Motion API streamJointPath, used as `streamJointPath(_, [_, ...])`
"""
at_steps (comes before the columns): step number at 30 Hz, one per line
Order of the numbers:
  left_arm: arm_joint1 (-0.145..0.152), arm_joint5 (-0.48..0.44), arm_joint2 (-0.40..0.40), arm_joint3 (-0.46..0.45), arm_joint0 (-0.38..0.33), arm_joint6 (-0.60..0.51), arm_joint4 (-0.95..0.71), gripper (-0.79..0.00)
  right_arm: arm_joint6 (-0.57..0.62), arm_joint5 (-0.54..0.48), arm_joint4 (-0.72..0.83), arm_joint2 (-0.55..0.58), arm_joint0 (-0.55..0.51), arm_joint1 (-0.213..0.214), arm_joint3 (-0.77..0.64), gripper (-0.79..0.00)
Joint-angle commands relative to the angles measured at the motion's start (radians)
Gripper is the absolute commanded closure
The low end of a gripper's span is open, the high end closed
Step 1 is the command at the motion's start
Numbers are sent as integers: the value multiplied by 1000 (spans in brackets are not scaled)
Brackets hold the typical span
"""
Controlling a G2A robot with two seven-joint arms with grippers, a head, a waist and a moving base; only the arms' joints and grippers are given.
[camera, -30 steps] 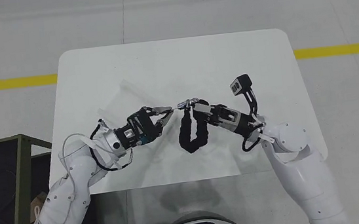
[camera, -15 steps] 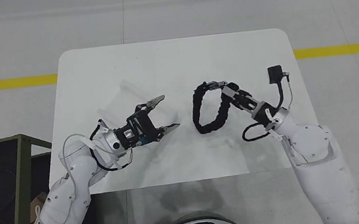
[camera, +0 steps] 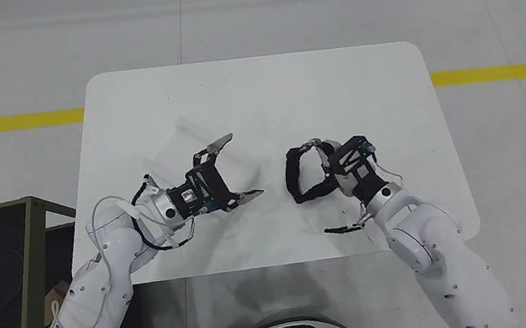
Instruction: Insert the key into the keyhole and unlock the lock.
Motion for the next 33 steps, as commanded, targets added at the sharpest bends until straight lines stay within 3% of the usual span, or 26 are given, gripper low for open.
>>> streamJointPath(1, [0,0,0,0,0,0,0,-785,-7,0,-65,-14,-5,1,6,0])
streamJointPath(8, [0,0,0,0,0,0,0,-785,-16,35,-161,-32,-1,0,11,0])
streamJointPath(15, [0,0,0,0,0,0,0,-785,21,95,-9,-26,-4,-11,67,-3])
streamJointPath(16, [0,0,0,0,0,0,0,-785,46,103,1,-28,2,-12,81,-49])
streamJointPath(17, [0,0,0,0,0,0,0,-785,58,114,24,-30,7,-15,92,-169])
streamJointPath(18, [0,0,0,0,0,0,0,-785,70,127,47,-29,11,-17,106,-336])
streamJointPath(19, [0,0,0,0,0,0,0,-785,88,138,54,-29,17,-18,118,-714])
streamJointPath(20, [0,0,0,0,0,0,0,-785,105,163,67,-26,24,-20,135,-785])
streamJointPath(25, [0,0,0,0,0,0,0,-785,129,284,121,7,35,-28,146,-785])
streamJointPath(33, [0,0,0,0,0,0,0,-785,34,386,279,65,-41,-37,20,-785])
